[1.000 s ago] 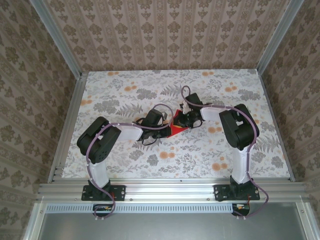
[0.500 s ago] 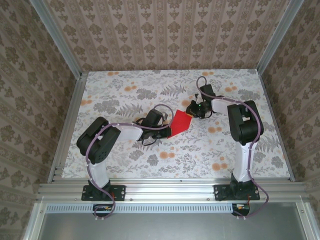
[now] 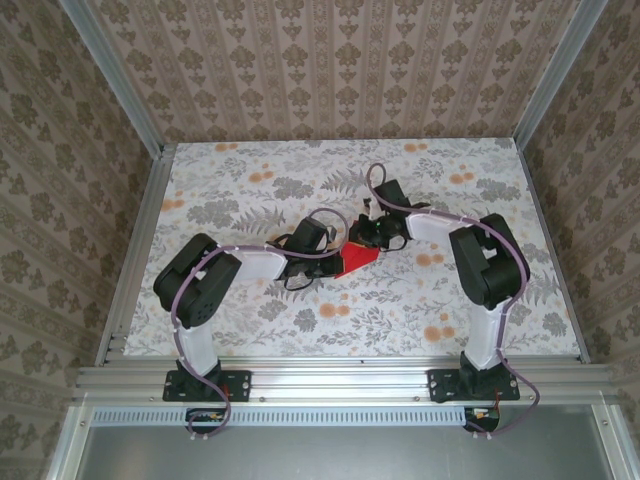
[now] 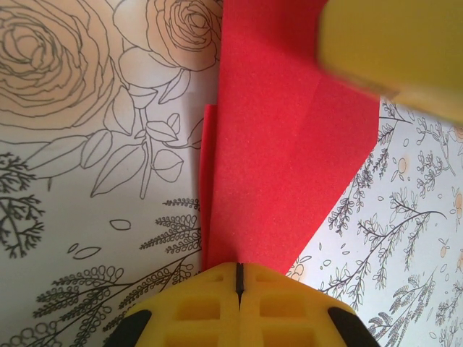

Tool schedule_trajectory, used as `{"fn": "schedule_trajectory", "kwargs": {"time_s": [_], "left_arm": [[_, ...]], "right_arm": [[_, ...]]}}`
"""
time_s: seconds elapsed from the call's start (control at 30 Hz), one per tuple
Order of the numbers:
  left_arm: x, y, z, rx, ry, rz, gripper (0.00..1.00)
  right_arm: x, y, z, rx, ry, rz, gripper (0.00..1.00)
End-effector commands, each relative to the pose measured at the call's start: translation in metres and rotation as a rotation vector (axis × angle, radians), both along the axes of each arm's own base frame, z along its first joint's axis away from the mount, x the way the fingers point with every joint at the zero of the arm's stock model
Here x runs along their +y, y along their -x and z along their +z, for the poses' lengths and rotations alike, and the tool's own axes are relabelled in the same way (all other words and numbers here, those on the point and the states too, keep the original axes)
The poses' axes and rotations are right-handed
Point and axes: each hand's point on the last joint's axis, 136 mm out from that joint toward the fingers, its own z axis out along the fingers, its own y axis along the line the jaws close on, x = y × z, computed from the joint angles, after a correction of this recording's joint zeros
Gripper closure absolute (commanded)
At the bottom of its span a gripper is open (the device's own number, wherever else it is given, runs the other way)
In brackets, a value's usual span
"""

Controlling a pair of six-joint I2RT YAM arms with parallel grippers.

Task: Fold a paper plane with a square sheet of paper (pick it up from the middle)
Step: Fourth fold the wing at the center of the table.

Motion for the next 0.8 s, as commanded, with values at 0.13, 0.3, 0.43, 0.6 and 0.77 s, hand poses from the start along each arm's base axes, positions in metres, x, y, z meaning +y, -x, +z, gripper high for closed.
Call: {"fn": "schedule_trajectory", "kwargs": {"time_s": [0.13,0.3,0.43,0.6,0.77], "left_arm": [[0.023,0.03,-0.027,0.108,-0.116,-0.015,1.0],[0.027,0.045,-0.022,0.116,-0.117,-0.088,1.0],[0.032,0.057,-0.018,0.124,-0.108,-0.131,1.0],[0.038,0.069,-0.018,0.141,-0.125,-0.168,1.0],[0.053,0.069,-0.019,0.137,-0.196,-0.153,1.0]], "right_arm": [[-0.001,0.013,-0.035,0.112,0.009,-0.021,0.87],[-0.013,0.017,-0.056,0.175,0.067,-0.048,0.87],[-0.017,0.018,-0.064,0.2,0.094,-0.057,0.88],[-0.019,0.019,-0.066,0.211,0.106,-0.063,0.88],[-0.019,0.017,-0.062,0.204,0.106,-0.059,0.87]]}}
